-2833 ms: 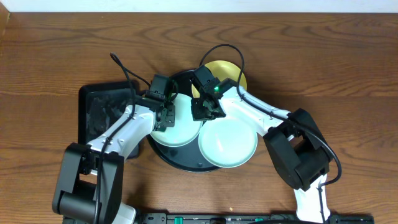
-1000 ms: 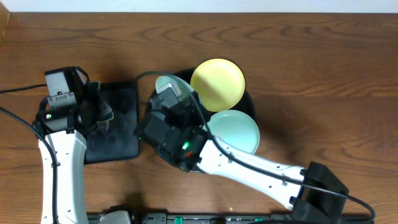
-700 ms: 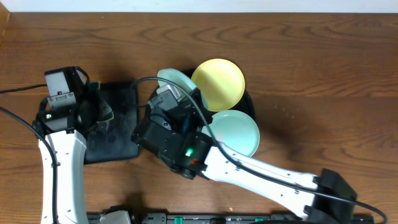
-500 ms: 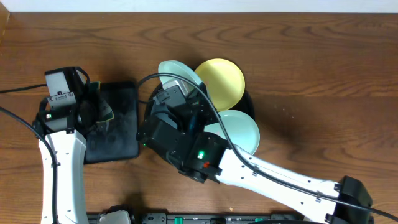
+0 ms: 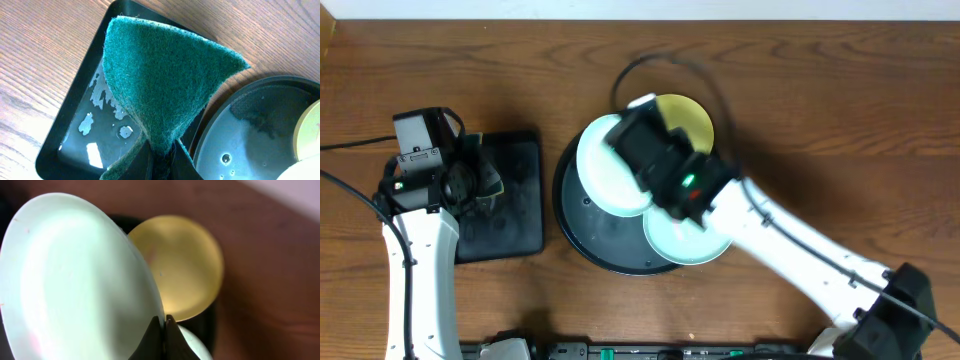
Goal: Clean dirty plates on tray and stack at the side
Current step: 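Lift the scrubbed mint plate with right gripper and place it right of tray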
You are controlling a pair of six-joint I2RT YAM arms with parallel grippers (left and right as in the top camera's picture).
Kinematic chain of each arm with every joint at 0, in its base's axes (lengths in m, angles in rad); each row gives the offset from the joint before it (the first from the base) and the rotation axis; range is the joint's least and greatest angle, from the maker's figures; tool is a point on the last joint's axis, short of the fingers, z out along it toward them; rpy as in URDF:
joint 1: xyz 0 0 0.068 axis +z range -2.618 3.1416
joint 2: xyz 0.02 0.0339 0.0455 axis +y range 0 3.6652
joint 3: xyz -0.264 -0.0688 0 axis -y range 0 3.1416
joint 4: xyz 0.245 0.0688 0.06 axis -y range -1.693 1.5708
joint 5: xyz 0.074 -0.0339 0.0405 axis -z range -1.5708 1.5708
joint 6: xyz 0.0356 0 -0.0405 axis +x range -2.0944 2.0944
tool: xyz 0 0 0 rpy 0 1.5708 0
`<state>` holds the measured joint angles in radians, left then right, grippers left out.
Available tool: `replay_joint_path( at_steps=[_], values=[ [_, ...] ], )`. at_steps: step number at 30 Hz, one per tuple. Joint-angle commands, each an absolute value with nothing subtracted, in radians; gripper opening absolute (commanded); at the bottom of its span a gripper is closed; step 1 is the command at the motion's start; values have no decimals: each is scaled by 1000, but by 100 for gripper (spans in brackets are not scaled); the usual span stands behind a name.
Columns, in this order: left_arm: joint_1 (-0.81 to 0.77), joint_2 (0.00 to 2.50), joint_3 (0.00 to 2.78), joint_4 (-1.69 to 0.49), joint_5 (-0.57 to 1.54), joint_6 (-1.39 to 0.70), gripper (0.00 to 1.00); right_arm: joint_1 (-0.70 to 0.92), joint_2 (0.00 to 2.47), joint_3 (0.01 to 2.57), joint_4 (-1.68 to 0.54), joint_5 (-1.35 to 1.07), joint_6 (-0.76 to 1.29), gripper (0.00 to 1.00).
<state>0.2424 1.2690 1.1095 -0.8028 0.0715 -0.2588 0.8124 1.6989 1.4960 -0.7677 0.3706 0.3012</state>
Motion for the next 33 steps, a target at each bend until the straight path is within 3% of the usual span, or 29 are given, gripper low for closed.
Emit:
replay_joint_path(
  at_steps=[1,7,18,25,33],
  values=[
    [248,1274,1117,-805,59,-264,7,686,1686,1503,-762,-24,336,1],
    [248,1274,1116,-820,59,-264,7,370,1627,1503,-821,-268,339,1],
    [247,1274,1114,-826,59,-264,7,-84,1607,1450,-966,-132,327,1],
    [247,1274,1113,-826,59,-265,7,-227,1608,1257,-844,-128,219,1],
    [247,1277,1100,-821,59,-265,7,-248,1608,965,-533,-144,185,1]
  ],
)
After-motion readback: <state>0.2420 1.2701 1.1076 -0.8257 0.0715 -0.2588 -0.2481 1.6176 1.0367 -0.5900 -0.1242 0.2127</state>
